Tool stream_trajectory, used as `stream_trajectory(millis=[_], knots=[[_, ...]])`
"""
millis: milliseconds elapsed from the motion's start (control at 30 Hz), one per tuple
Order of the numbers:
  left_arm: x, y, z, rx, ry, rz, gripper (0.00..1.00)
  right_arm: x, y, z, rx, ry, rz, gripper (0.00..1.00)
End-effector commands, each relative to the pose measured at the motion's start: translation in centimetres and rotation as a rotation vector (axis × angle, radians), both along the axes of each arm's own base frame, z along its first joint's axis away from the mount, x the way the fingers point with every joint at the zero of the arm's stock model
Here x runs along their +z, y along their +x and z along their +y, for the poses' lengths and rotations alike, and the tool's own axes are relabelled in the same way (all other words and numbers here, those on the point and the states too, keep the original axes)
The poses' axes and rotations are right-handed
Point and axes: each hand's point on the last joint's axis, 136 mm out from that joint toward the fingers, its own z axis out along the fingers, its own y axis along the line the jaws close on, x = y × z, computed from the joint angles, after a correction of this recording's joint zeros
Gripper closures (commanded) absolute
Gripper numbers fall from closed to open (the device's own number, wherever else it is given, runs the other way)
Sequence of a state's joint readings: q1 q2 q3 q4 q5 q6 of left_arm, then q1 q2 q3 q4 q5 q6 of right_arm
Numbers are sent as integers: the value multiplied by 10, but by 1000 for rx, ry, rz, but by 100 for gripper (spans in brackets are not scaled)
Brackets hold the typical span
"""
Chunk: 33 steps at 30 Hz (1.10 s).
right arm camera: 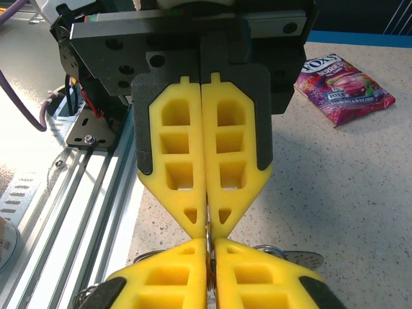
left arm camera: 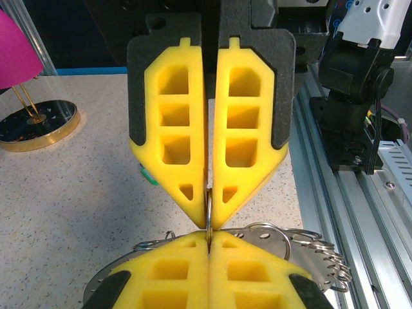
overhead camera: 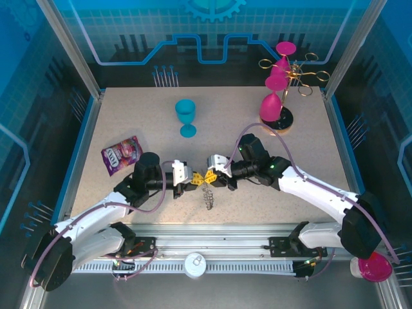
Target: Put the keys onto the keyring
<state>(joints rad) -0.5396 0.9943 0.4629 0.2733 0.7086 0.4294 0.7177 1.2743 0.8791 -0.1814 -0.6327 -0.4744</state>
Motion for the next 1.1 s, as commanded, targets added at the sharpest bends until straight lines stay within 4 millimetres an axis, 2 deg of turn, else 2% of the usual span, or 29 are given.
stream_trajectory(millis=[0,433,867,1067], knots=[[18,-3,-4,-39,-39,-74,100,11,2,5,24,41,-9,88],[19,-3,-4,-39,-40,-78,100,-3,5,-6,8,-50,-18,86],[19,-2,-5,-42,-43,-74,100,3,2,-1,37,-54,-21,85],[21,-2,-4,-39,-44,-78,100,-1,2,3,47,-64,-9,86]])
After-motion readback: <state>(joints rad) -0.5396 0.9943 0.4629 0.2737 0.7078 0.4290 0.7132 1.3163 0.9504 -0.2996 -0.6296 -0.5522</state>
